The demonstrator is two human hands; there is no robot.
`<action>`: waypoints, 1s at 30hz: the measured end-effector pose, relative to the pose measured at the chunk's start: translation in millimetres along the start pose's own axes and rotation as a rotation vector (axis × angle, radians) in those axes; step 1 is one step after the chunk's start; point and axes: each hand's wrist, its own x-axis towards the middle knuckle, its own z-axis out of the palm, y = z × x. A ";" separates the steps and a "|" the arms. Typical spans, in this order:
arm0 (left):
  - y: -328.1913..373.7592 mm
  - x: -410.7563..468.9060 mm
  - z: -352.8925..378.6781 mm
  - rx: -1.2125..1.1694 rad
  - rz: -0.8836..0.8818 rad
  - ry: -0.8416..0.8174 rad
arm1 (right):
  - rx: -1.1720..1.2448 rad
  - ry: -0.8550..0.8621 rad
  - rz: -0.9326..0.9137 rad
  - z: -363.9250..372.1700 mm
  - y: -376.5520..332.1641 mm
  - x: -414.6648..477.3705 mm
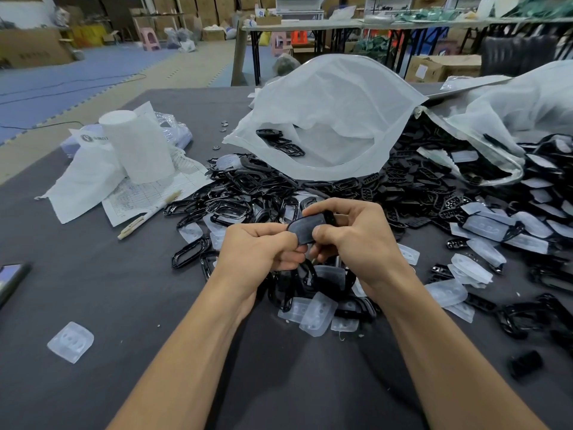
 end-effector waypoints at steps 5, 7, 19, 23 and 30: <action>-2.4 -0.9 0.1 -0.002 -0.007 -0.032 | -0.101 0.051 -0.048 1.5 -1.5 -3.1; -3.3 -0.7 0.1 -0.007 -0.014 -0.035 | -0.139 0.063 -0.066 1.3 -1.7 -3.5; -0.6 -1.4 -0.5 -0.004 -0.005 -0.044 | -0.121 0.088 -0.042 0.1 -1.2 -2.7; -2.0 -1.5 -0.2 0.029 0.030 -0.009 | -0.100 0.078 -0.026 0.0 0.2 -2.7; -5.3 1.6 0.0 0.035 0.045 0.050 | 0.095 -0.077 0.114 -7.3 -4.5 -2.2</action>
